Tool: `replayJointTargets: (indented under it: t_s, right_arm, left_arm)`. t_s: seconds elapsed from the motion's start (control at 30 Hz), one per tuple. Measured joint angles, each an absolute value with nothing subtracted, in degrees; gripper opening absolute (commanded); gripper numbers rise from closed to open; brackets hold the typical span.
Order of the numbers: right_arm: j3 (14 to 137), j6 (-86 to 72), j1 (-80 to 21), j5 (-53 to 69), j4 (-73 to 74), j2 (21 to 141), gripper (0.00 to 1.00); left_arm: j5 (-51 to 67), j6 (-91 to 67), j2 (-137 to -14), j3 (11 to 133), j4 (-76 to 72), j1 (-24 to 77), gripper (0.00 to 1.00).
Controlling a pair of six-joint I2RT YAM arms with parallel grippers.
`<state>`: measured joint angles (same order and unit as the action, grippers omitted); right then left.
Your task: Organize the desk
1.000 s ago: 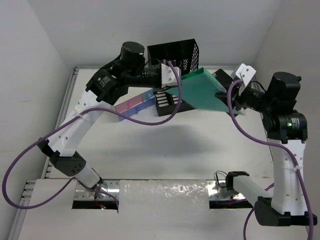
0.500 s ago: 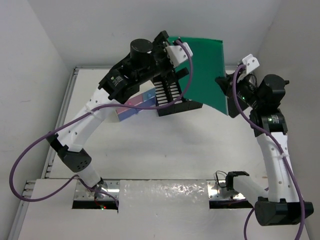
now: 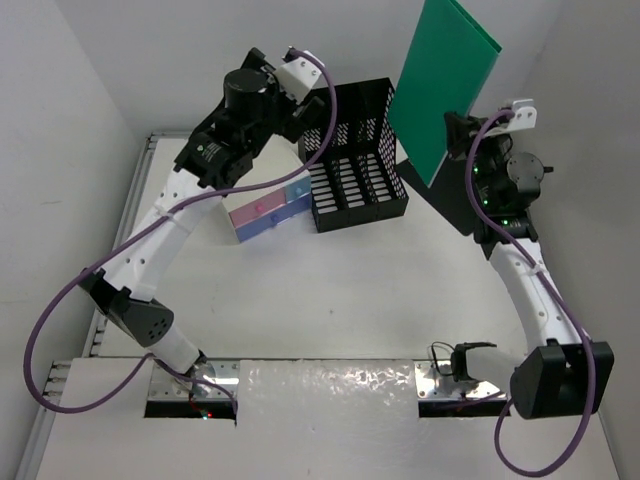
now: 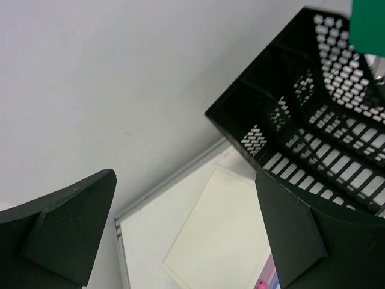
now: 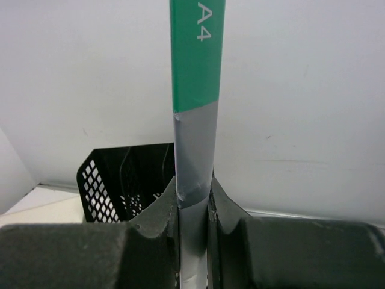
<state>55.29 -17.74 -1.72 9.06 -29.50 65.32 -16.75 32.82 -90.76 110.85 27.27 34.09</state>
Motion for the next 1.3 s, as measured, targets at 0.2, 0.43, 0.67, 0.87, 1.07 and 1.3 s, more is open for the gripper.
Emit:
replayJointTargets:
  t_s: [0.2, 0.43, 0.67, 0.87, 1.07, 1.3]
  right_arm:
    - [53.49, -18.85, -3.11, 8.93, -35.86, 69.73, 0.00]
    - [53.60, -13.41, -9.72, 4.64, -42.59, 76.58, 0.00]
    - [52.38, -4.43, -16.95, -4.05, -50.72, 83.26, 0.00]
    - [50.24, -1.72, -19.33, -9.08, -63.16, 90.24, 0.00]
    - [47.31, -0.97, -19.66, -10.57, -69.91, 97.86, 0.00]
    - [45.98, -0.10, -19.70, -11.20, -77.06, 103.18, 0.00]
  left_arm:
    - [-15.73, 30.17, -90.83, 107.72, 27.35, 28.77, 1.00]
    - [-14.26, 28.60, -91.02, 105.56, 27.14, 24.29, 1.00]
    - [-13.34, 28.58, -91.90, 103.70, 27.07, 21.41, 1.00]
    - [-12.58, 28.62, -92.29, 103.20, 26.81, 20.21, 1.00]
    - [-11.25, 28.67, -93.36, 103.00, 26.57, 19.38, 1.00]
    - [-10.81, 29.02, -94.76, 102.17, 26.35, 18.48, 1.00]
